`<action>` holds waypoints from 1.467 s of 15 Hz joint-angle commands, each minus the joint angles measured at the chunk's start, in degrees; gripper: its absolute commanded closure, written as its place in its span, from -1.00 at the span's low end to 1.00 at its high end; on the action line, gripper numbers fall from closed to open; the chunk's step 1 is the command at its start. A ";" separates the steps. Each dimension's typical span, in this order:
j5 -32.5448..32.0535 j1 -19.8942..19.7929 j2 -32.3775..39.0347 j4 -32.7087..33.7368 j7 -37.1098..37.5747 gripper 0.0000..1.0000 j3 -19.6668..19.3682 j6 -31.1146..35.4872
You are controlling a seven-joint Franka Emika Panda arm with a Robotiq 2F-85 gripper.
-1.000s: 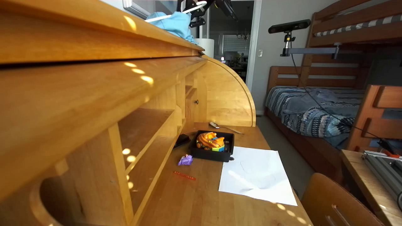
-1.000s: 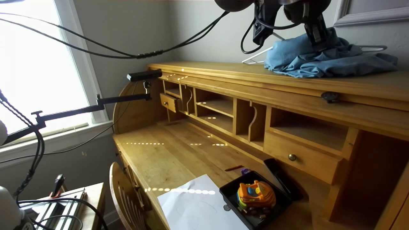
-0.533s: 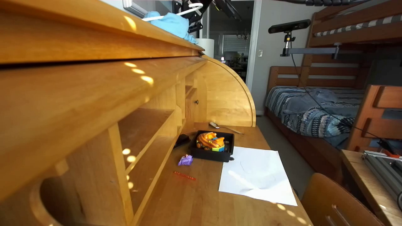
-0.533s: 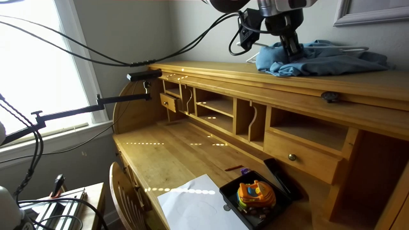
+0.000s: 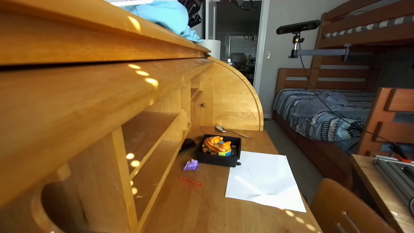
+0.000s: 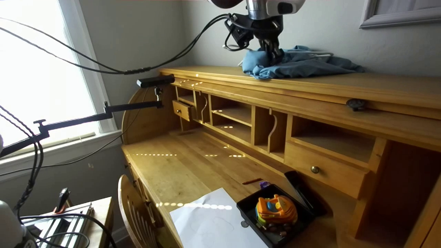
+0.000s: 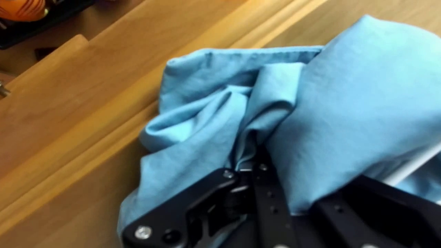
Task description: Use the blue towel to wipe the top of the shelf.
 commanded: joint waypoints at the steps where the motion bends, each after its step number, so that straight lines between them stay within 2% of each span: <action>1: -1.02 0.84 -1.44 -1.39 -5.07 0.98 1.39 -6.35; 5: -1.17 -0.46 -0.08 0.34 -3.96 0.98 -0.45 -6.80; 12: 1.75 -8.48 2.48 4.69 3.50 0.98 -8.49 -4.42; 15: 1.53 -10.60 3.71 6.53 9.13 0.98 -10.73 -3.38; 18: 0.16 -10.32 4.50 7.52 9.98 0.98 -10.58 -3.98; 22: -2.17 -6.82 3.64 6.01 7.05 0.98 -7.68 -5.27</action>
